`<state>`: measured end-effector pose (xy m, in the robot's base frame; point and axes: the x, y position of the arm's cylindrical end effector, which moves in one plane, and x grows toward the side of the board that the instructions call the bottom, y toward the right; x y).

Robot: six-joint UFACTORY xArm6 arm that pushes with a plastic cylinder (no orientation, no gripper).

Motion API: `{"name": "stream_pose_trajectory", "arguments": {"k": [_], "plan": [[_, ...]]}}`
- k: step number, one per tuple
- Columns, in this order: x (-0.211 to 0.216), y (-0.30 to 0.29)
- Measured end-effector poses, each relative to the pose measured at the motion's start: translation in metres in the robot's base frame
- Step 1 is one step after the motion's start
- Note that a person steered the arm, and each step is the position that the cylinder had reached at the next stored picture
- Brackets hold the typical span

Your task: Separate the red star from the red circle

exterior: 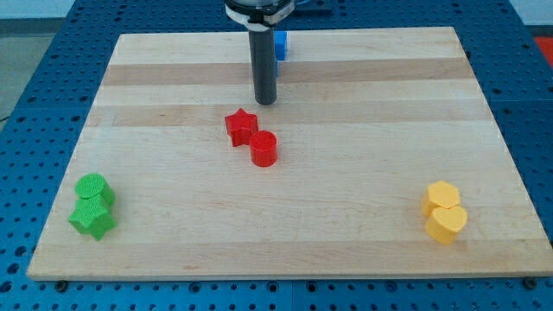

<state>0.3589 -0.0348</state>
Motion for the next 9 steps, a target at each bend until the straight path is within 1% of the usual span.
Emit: {"name": "stream_pose_trajectory", "arguments": {"k": [1, 2, 3, 5, 6, 7, 8, 9], "plan": [[0.004, -0.001], [0.011, -0.02], [0.029, -0.047], [0.037, -0.093], [0.037, -0.095], [0.056, -0.103], [0.056, -0.085], [0.048, -0.006]]}}
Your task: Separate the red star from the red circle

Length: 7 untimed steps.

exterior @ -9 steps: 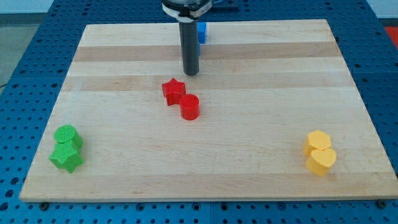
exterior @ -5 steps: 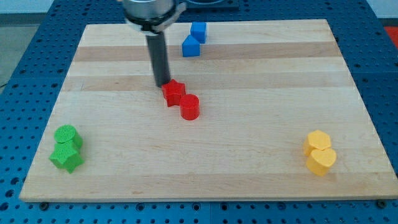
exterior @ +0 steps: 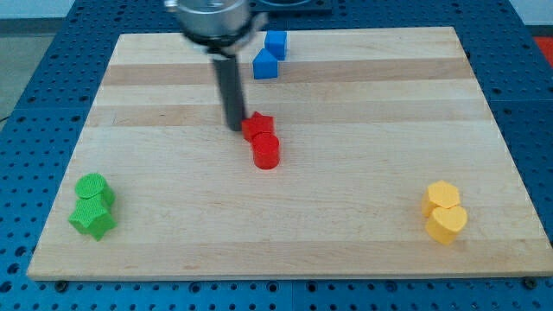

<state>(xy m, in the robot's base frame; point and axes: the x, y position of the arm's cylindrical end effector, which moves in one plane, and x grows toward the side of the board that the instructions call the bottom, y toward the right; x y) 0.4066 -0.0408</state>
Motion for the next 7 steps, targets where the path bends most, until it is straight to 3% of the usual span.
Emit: {"name": "stream_pose_trajectory", "arguments": {"k": [1, 2, 5, 6, 7], "plan": [[0.002, 0.012], [0.03, -0.002], [0.045, 0.154], [0.082, 0.16], [0.059, 0.181]]}}
